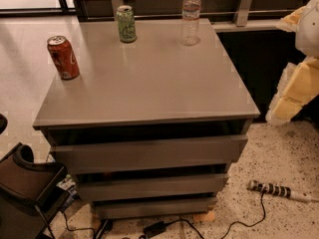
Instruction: Pick green can
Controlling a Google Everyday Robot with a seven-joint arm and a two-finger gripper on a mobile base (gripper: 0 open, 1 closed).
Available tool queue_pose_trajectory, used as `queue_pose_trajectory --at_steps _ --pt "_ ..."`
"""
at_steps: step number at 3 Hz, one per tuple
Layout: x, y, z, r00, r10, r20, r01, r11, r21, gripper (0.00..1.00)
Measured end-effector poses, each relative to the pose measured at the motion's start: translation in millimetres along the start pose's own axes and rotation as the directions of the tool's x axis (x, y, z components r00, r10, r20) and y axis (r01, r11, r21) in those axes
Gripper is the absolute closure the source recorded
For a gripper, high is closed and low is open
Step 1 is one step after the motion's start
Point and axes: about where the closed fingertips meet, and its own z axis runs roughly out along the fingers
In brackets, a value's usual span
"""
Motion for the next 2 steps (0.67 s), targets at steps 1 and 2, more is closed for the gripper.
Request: queue_pose_trajectory --at_steps 1,2 --pt "-7 2 41 0.986 0.116 0.117 -0.115 0.9932 -0.016 0.00" --pt "-28 5 82 0.935 0.230 0.271 -0.224 0.9732 -0.052 0.00"
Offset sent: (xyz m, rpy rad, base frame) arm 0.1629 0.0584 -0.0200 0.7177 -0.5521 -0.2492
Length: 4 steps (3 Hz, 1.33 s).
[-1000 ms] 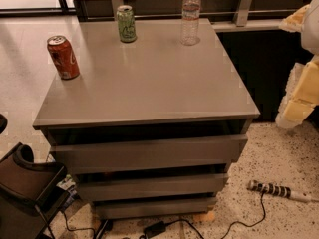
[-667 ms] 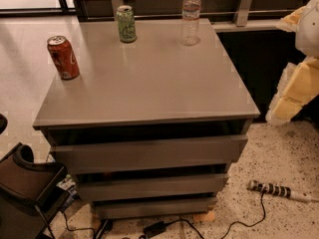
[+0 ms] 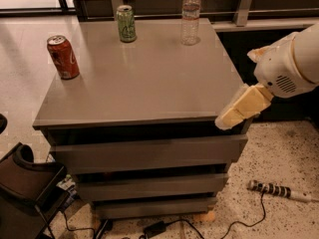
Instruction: Pick green can
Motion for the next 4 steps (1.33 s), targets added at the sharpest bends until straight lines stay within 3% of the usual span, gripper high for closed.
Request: queue_pose_trajectory --at_steps 1,2,3,4 --pt "-33 -20 43 0.975 0.075 0.209 -0.083 0.9961 0.030 0.00" --pt "-62 -68 49 0.936 0.071 0.345 -0.125 0.9826 0.137 0.00" --pt "-91 -112 49 0.892 0.076 0.445 -0.202 0.9487 0.243 0.00" --pt "-100 -131 39 0.871 0.063 0.486 -0.237 0.9226 0.304 0.00"
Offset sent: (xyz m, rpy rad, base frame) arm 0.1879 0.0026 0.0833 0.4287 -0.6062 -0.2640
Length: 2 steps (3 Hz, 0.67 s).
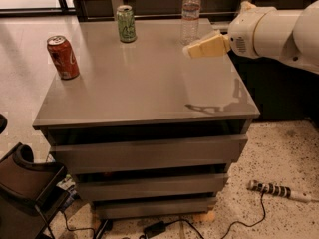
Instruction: Pick green can
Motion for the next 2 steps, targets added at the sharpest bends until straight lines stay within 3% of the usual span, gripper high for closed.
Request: queue_pose_trajectory --at_steps 2 --pt "-11 2 8 0.999 0.002 0.036 -0.003 0.9999 0.013 0.00"
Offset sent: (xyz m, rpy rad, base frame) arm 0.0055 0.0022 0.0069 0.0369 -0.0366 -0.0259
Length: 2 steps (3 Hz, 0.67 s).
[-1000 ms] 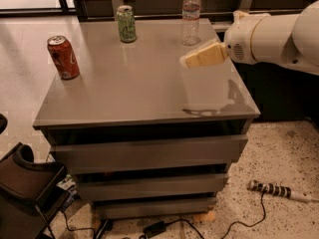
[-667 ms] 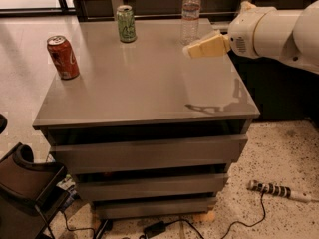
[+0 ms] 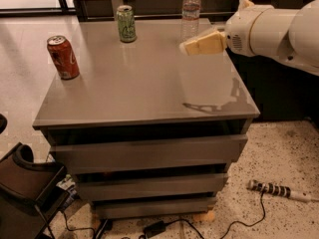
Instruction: Pick green can
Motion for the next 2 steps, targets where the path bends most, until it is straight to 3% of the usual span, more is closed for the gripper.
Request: queue_pose_trajectory --at_steps 1,2 --pt "-11 7 55 0.997 0.010 0.072 -0.007 0.9987 -0.051 0.00" --pt "-15 19 140 0.993 0.033 0.115 -0.016 0.9888 -0.148 0.00"
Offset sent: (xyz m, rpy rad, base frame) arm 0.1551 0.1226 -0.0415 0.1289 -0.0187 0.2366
